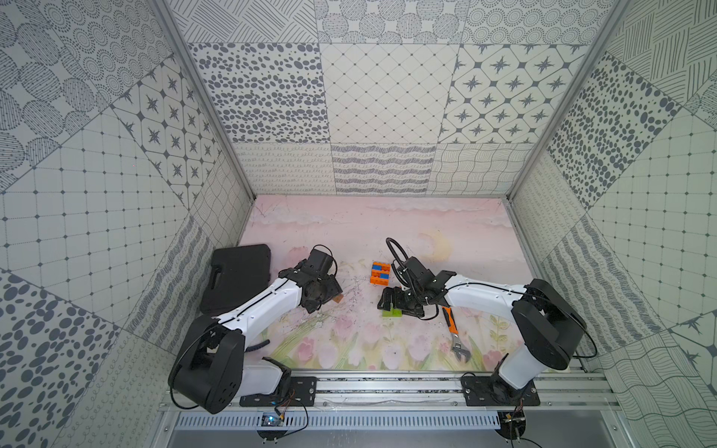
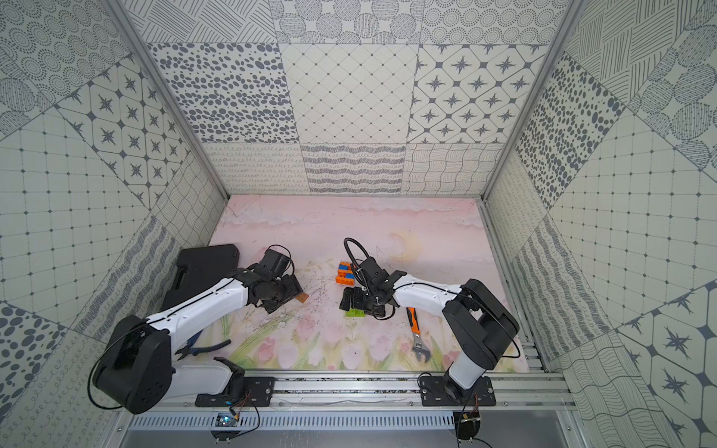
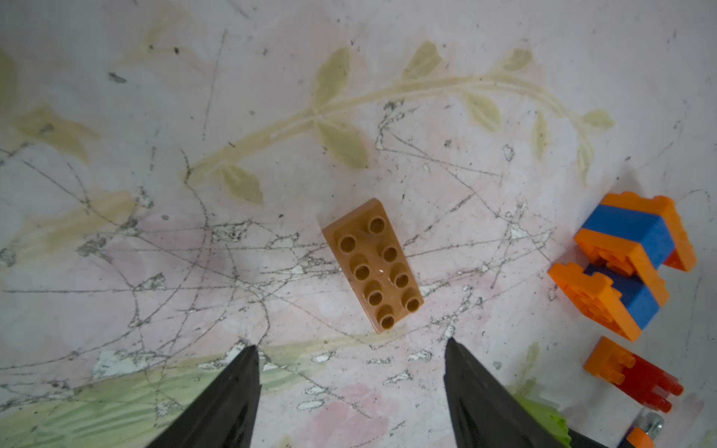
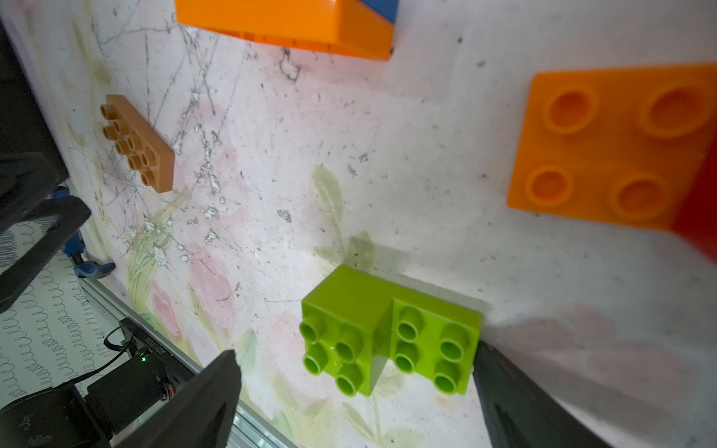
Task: Assemble the number 5 with lego
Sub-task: Pick up the lego brick from the center of the board.
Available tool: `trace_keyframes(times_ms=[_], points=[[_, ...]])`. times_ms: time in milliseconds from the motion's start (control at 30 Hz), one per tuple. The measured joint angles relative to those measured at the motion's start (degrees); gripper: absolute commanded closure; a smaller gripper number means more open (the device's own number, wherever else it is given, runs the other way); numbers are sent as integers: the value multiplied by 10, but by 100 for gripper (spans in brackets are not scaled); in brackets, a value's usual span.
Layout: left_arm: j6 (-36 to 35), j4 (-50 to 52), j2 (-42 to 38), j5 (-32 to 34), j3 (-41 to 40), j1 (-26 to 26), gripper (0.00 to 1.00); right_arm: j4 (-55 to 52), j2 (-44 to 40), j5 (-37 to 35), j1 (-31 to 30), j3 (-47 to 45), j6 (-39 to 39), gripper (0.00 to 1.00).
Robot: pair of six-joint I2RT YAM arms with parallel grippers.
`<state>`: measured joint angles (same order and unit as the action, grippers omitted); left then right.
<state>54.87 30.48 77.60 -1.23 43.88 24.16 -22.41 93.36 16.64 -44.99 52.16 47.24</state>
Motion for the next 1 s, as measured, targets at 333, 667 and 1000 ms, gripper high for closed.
trace_keyframes(times_ms=[333, 667, 1000], points=[[5, -9, 114, -35, 60, -14, 36, -39, -137, -108, 0, -7, -16, 1], [40, 19, 185, -32, 107, -13, 54, -75, -219, -222, 1, -41, -12, 1], [67, 51, 212, -11, 131, 2, 77, -91, -257, -249, 12, -62, -12, 1]])
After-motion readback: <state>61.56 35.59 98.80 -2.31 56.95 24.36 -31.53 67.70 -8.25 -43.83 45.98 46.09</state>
